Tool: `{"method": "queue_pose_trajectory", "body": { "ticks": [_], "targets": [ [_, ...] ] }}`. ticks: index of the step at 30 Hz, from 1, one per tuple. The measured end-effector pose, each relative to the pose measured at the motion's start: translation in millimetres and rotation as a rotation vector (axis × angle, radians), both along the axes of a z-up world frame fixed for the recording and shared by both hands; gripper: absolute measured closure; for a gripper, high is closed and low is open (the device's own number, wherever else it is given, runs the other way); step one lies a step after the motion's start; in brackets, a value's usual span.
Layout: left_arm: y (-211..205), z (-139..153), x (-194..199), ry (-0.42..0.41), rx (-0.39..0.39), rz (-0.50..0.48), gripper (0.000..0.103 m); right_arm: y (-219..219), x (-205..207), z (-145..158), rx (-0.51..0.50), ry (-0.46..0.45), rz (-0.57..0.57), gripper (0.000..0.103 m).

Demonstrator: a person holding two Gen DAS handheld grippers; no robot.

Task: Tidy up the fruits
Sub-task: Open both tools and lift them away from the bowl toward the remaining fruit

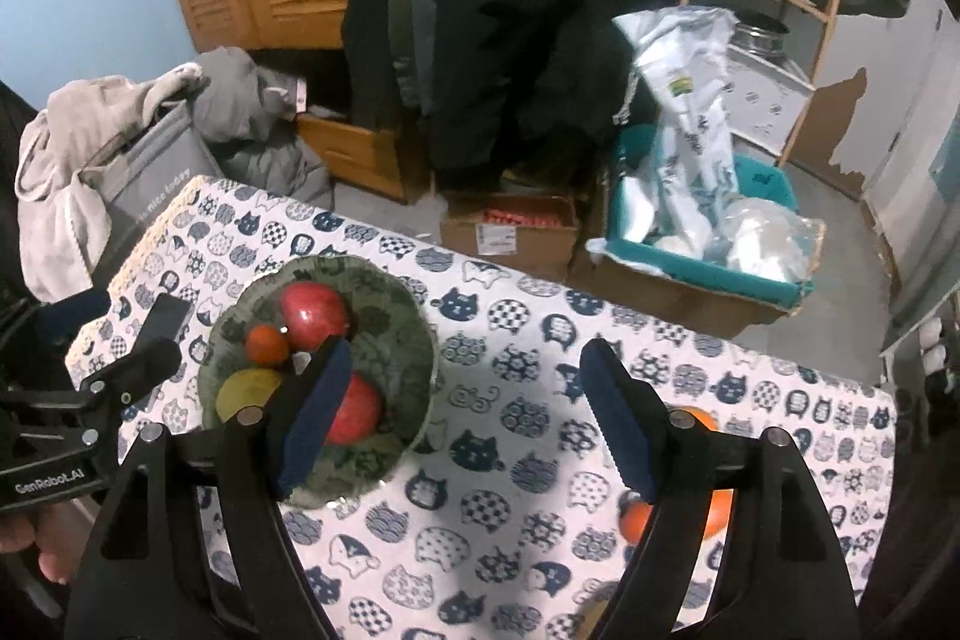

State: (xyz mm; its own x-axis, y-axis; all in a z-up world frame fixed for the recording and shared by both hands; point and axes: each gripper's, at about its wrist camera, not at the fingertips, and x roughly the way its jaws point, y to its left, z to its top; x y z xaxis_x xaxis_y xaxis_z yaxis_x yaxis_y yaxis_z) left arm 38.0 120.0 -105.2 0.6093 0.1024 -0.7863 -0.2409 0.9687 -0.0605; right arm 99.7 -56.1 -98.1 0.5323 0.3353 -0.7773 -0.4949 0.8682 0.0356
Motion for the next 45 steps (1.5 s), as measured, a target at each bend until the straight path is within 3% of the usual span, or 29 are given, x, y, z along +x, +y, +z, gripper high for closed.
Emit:
{"method": "queue_pose_trajectory", "body": {
  "ticks": [18, 32, 45],
  "targets": [
    [-86, 24, -13, -0.033, 0.007, -0.181, 0.012, -111, -43, 18, 0.001, -0.035, -0.126, 0.020],
    [-143, 6, -9, 0.011, 0.044, -0.265, 0.012, -184, -57, 7, 0.012, -0.019, -0.230, 0.019],
    [-184, -9, -2, 0.052, 0.022, -0.319, 0.012, -228, -62, -17, 0.003, 0.020, -0.304, 0.019]
  ]
}}
